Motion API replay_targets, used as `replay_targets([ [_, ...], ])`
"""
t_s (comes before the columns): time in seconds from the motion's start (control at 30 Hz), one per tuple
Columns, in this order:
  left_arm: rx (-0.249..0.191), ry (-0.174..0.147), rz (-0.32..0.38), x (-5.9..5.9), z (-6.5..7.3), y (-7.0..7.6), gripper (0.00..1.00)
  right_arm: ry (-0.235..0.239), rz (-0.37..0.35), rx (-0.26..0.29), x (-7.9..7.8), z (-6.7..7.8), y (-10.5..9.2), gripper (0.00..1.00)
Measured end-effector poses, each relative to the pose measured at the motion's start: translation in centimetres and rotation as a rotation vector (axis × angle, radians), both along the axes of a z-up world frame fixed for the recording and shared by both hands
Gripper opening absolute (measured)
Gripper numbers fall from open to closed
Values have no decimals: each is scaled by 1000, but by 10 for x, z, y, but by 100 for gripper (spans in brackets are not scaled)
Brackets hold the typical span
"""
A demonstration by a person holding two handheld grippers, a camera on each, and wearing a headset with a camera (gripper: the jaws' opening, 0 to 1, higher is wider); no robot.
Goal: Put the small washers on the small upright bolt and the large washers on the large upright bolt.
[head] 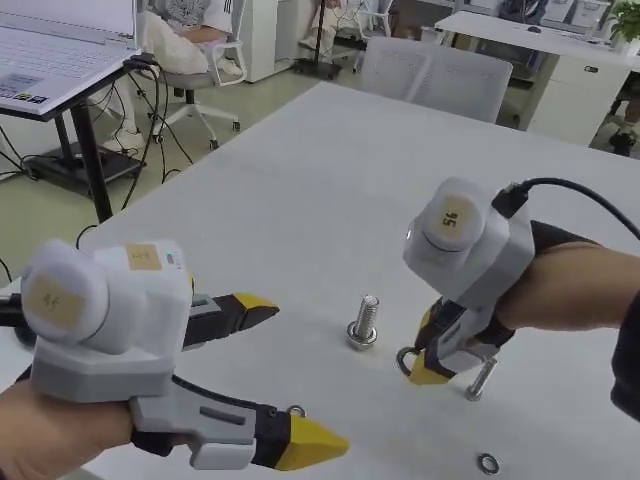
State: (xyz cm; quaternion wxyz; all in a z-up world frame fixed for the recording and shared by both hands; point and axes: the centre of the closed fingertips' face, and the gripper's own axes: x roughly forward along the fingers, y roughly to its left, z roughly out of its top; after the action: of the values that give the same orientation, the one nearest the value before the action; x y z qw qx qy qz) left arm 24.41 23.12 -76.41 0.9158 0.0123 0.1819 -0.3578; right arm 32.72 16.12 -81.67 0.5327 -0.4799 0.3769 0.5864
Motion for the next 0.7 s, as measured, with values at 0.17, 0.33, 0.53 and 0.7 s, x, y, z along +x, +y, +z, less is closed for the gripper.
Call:
replay_targets([
  [0.17,-2,-4,2,1,1,1,87,-14,6,6,2,8,1,23],
  [0.33,-4,-4,6,1,0,1,87,-28,12,15,5,17,3,23],
  [0.53,-4,0,15,1,-3,4,87,-44,25,31,9,27,10,23],
  [0.7,-5,3,27,1,-4,8,87,-57,40,46,11,36,17,23],
])
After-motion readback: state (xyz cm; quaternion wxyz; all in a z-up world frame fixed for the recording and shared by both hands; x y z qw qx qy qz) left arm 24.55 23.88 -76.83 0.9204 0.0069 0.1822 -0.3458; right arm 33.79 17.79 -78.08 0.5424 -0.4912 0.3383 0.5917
